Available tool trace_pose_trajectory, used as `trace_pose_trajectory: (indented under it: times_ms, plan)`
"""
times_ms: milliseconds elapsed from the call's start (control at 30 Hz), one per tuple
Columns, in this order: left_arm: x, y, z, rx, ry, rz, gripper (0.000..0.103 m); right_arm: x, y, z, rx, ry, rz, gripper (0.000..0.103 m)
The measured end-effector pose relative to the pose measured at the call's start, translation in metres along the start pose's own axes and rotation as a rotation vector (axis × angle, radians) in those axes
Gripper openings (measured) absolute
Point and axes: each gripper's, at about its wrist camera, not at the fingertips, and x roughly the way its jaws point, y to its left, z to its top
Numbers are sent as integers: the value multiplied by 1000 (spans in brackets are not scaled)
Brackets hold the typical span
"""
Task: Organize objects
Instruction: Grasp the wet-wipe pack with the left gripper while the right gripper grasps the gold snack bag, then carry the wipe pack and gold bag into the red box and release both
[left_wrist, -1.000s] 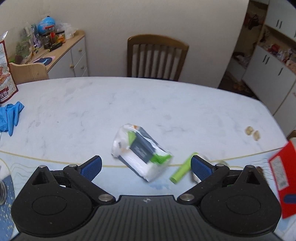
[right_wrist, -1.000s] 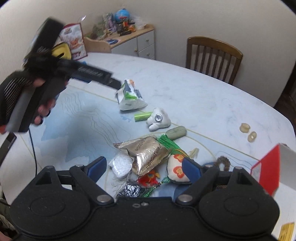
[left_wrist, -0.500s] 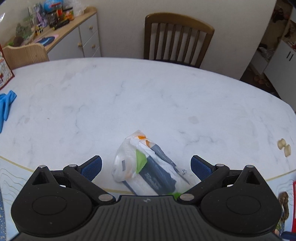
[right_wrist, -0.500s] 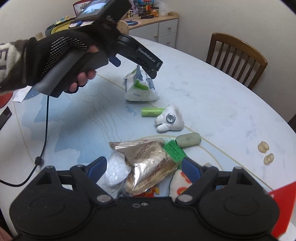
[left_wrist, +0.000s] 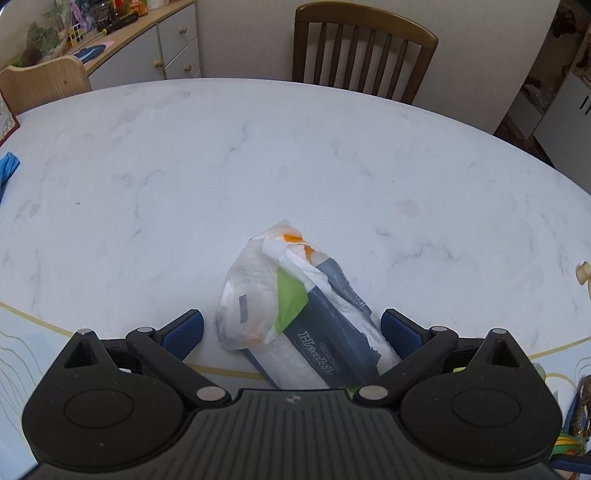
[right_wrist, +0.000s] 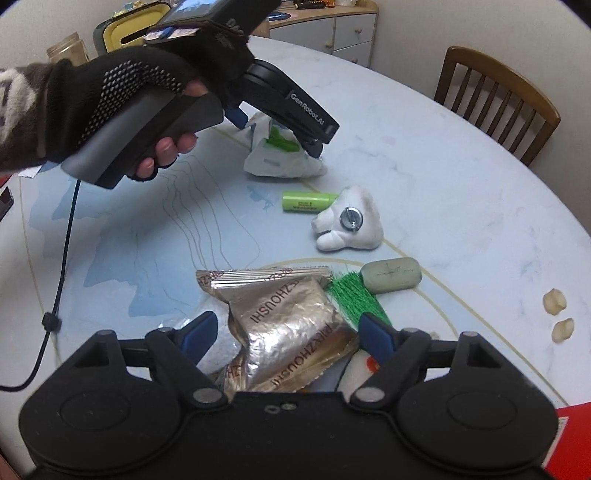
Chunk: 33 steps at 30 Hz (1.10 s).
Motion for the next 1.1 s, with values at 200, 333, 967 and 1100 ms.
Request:
trace_pose_trajectory:
  times_ms: [200, 333, 967, 1100]
  plan:
    - [-5, -2, -6, 6, -20, -10, 100, 4, -2, 0, 9, -5, -7, 70]
    - [-11, -4, -11, 30, -41, -22, 89, 1, 0, 1, -3, -13, -17, 63]
    - [-53, 12, -26, 67, -100, -103, 29, -36, 17, 5, 53, -108, -110, 50]
    - [-73, 12, -32, 84, -117, -113, 29, -55, 19, 1, 100, -137, -122, 50]
